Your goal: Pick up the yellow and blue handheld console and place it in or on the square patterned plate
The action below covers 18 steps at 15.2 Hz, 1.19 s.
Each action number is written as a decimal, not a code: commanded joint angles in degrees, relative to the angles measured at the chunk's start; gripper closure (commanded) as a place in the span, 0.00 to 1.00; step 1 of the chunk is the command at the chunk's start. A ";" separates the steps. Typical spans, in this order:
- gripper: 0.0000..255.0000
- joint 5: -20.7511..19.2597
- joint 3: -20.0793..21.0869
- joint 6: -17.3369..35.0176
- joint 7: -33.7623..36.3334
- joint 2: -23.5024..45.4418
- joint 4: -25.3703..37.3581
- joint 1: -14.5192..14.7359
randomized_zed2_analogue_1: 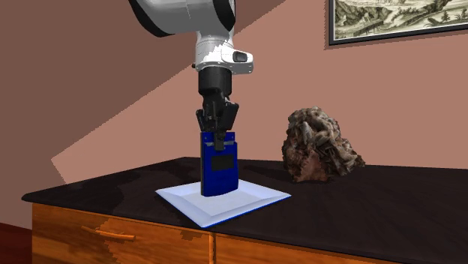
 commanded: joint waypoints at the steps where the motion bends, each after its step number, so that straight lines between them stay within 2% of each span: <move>1: 0.00 0.00 0.00 0.01 0.00 -0.01 0.00 0.00; 6: 0.00 0.00 0.00 0.01 0.00 -0.01 0.00 0.00; 10: 0.00 -0.49 -0.17 -7.14 0.35 1.54 8.68 -0.28; 18: 0.00 -0.49 -0.17 -7.13 0.35 1.54 8.67 -0.27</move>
